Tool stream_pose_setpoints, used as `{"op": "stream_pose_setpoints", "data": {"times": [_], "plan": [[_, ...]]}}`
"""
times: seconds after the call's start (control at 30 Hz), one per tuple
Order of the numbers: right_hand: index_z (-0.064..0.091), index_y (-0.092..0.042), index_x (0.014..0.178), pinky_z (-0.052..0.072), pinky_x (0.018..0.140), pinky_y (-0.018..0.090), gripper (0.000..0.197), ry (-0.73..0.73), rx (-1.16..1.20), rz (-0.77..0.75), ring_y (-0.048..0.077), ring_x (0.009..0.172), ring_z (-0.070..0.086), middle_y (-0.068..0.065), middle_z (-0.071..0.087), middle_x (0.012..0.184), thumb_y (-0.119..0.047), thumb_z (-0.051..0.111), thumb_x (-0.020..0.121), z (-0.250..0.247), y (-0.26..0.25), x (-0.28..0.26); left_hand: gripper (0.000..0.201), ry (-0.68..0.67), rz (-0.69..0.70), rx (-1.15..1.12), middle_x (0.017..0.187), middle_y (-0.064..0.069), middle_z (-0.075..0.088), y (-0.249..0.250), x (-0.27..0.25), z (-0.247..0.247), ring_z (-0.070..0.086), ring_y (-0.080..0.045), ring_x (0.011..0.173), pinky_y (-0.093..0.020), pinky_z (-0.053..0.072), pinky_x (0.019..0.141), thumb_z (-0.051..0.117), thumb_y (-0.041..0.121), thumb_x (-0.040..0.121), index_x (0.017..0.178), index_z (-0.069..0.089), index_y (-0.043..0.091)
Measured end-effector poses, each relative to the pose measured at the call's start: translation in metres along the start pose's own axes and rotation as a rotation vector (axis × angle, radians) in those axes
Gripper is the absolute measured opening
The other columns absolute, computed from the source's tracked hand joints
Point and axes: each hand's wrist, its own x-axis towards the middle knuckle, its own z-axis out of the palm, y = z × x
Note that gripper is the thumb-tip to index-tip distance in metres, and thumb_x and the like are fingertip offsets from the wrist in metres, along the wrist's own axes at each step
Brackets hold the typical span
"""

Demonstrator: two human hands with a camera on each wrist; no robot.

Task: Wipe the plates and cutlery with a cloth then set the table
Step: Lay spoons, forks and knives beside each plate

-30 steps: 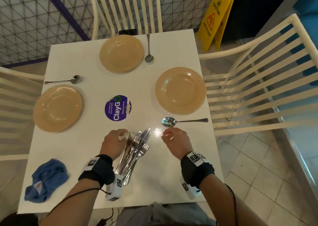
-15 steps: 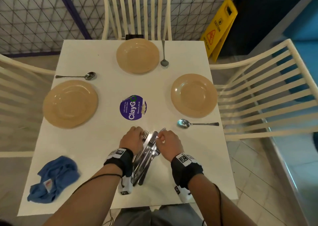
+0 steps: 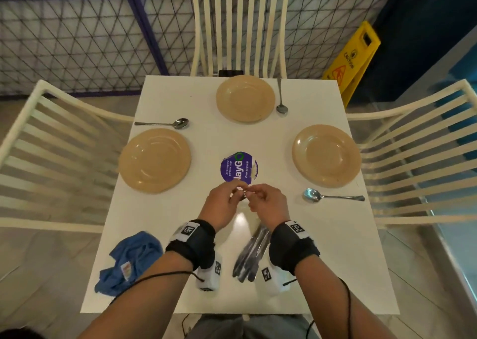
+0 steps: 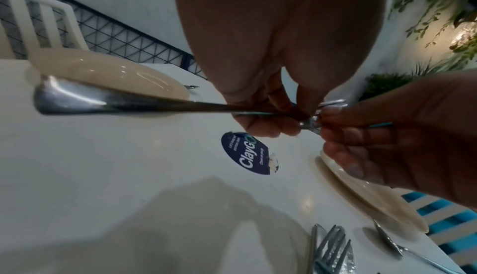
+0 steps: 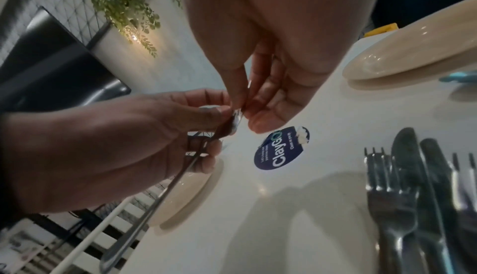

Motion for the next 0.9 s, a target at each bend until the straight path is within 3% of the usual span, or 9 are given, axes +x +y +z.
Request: {"op": "stream_pose_setpoints", "data": {"times": [0.07, 0.17, 0.3, 0.43, 0.5, 0.6, 0.8, 0.9], "plan": [[0.073, -0.021, 0.085, 0.062, 0.080, 0.043, 0.004, 0.028, 0.086, 0.034, 0.017, 0.068, 0.073, 0.001, 0.075, 0.076, -0.019, 0.070, 0.088, 0.004, 0.000, -0.004, 0.023, 0.027, 0.008, 0.043, 0.101, 0.003, 0.068, -0.002, -0.011, -0.008, 0.066, -0.012, 0.087, -0.031, 0.056, 0.081, 0.057, 0.018, 0.100, 0.118, 0.065, 0.029], [0.071, -0.015, 0.081, 0.063, 0.078, 0.042, 0.008, 0.016, 0.156, 0.071, 0.017, 0.064, 0.072, 0.004, 0.073, 0.070, -0.017, 0.070, 0.089, 0.012, 0.008, -0.005, 0.024, 0.040, -0.065, 0.160, 0.093, 0.005, 0.068, -0.017, -0.036, -0.024, 0.063, -0.012, 0.079, -0.028, 0.052, 0.079, 0.060, 0.019, 0.098, 0.120, 0.065, 0.029], [0.068, -0.008, 0.082, 0.062, 0.077, 0.042, 0.011, -0.063, 0.272, 0.172, 0.021, 0.062, 0.067, 0.011, 0.070, 0.076, -0.008, 0.066, 0.093, 0.026, 0.017, -0.004, 0.017, 0.088, -0.202, 0.283, 0.099, 0.006, 0.069, -0.054, -0.080, -0.055, 0.063, -0.014, 0.089, -0.034, 0.051, 0.087, 0.063, 0.026, 0.097, 0.112, 0.071, 0.029], [0.070, -0.011, 0.078, 0.061, 0.073, 0.041, 0.018, -0.158, 0.229, 0.233, 0.025, 0.059, 0.066, 0.014, 0.069, 0.078, -0.005, 0.063, 0.093, 0.057, 0.017, -0.006, 0.014, 0.211, -0.273, 0.282, 0.097, 0.007, 0.066, -0.087, -0.108, -0.094, 0.063, -0.013, 0.091, -0.027, 0.048, 0.085, 0.066, 0.026, 0.096, 0.108, 0.074, 0.027], [0.073, -0.011, 0.078, 0.062, 0.072, 0.039, 0.017, -0.203, 0.176, 0.252, 0.025, 0.059, 0.067, 0.014, 0.071, 0.077, -0.004, 0.064, 0.090, 0.076, 0.012, -0.005, 0.014, 0.263, -0.299, 0.298, 0.095, 0.006, 0.064, -0.102, -0.109, -0.113, 0.062, -0.014, 0.090, -0.026, 0.048, 0.084, 0.070, 0.024, 0.093, 0.106, 0.076, 0.025], [0.074, -0.009, 0.077, 0.062, 0.071, 0.038, 0.015, -0.225, 0.167, 0.290, 0.024, 0.058, 0.068, 0.014, 0.071, 0.074, -0.002, 0.065, 0.087, 0.109, 0.002, 0.003, 0.015, 0.292, -0.321, 0.339, 0.100, 0.000, 0.066, -0.127, -0.102, -0.145, 0.064, -0.020, 0.094, -0.035, 0.052, 0.090, 0.072, 0.021, 0.091, 0.106, 0.077, 0.023], [0.074, -0.004, 0.075, 0.062, 0.079, 0.047, 0.003, -0.190, 0.174, 0.432, 0.028, 0.061, 0.069, 0.016, 0.072, 0.073, -0.001, 0.075, 0.077, 0.171, -0.012, 0.026, 0.021, 0.210, -0.303, 0.359, 0.107, -0.007, 0.063, -0.185, -0.071, -0.198, 0.062, -0.025, 0.099, -0.039, 0.050, 0.094, 0.068, 0.014, 0.092, 0.111, 0.076, 0.017], [0.074, -0.004, 0.069, 0.061, 0.083, 0.050, 0.003, -0.171, 0.185, 0.499, 0.031, 0.064, 0.069, 0.019, 0.072, 0.073, -0.002, 0.075, 0.071, 0.190, -0.013, 0.036, 0.023, 0.141, -0.289, 0.406, 0.106, -0.010, 0.063, -0.204, -0.055, -0.215, 0.062, -0.028, 0.098, -0.037, 0.049, 0.090, 0.068, 0.013, 0.092, 0.113, 0.075, 0.015]]}}
